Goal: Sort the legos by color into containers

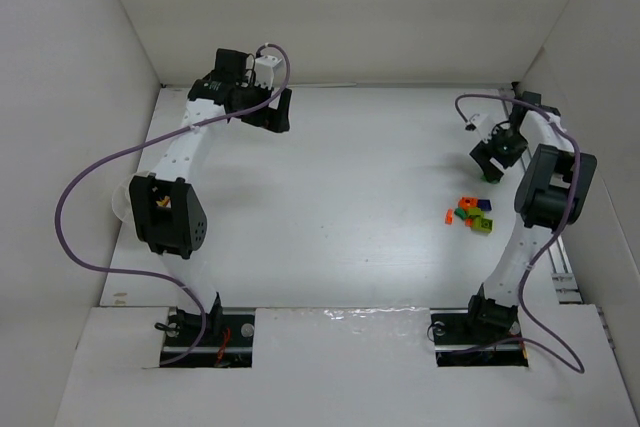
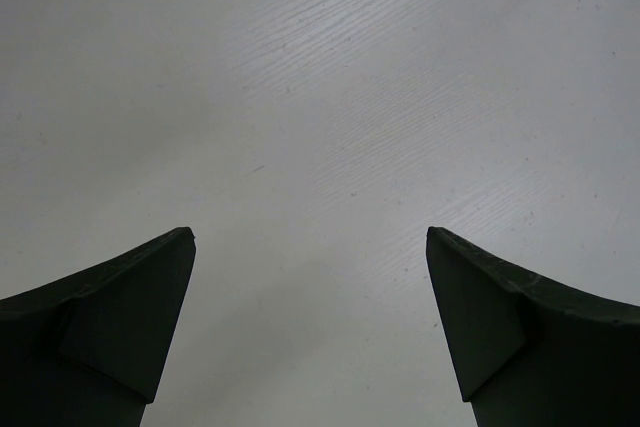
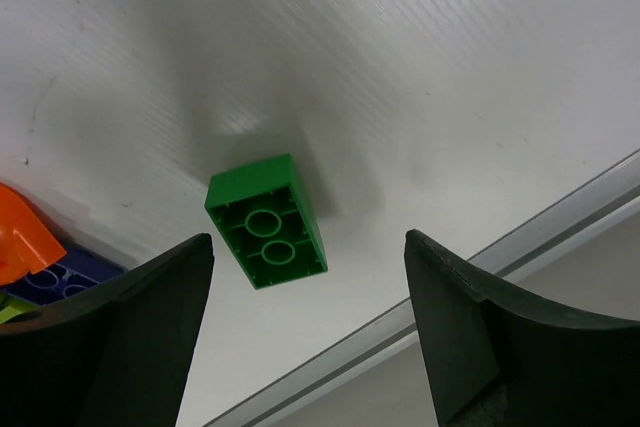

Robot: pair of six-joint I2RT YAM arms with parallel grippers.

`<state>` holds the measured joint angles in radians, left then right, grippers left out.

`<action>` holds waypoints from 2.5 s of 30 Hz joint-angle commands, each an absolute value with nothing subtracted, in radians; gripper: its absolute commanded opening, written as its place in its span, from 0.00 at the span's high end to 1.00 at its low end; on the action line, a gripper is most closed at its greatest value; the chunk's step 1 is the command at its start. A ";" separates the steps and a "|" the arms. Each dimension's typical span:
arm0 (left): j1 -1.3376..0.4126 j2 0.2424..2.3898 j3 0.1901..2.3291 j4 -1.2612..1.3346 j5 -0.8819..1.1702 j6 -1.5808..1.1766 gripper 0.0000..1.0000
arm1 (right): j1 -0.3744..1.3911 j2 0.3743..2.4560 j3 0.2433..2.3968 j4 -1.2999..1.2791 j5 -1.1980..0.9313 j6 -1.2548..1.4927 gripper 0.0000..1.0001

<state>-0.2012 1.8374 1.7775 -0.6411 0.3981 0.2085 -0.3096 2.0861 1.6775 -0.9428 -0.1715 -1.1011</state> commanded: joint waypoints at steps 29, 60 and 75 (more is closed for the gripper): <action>-0.103 1.720 1.620 -0.450 0.819 -0.034 0.01 | 0.018 2.034 1.945 -1.032 -0.457 -0.737 0.84; -0.112 1.709 1.575 -0.302 0.971 -0.239 0.18 | 0.624 2.082 2.237 -0.718 -0.443 -0.205 0.92; -0.153 1.736 1.594 -0.322 0.962 -0.221 0.26 | 0.643 2.042 2.192 -0.660 -0.407 -0.233 0.92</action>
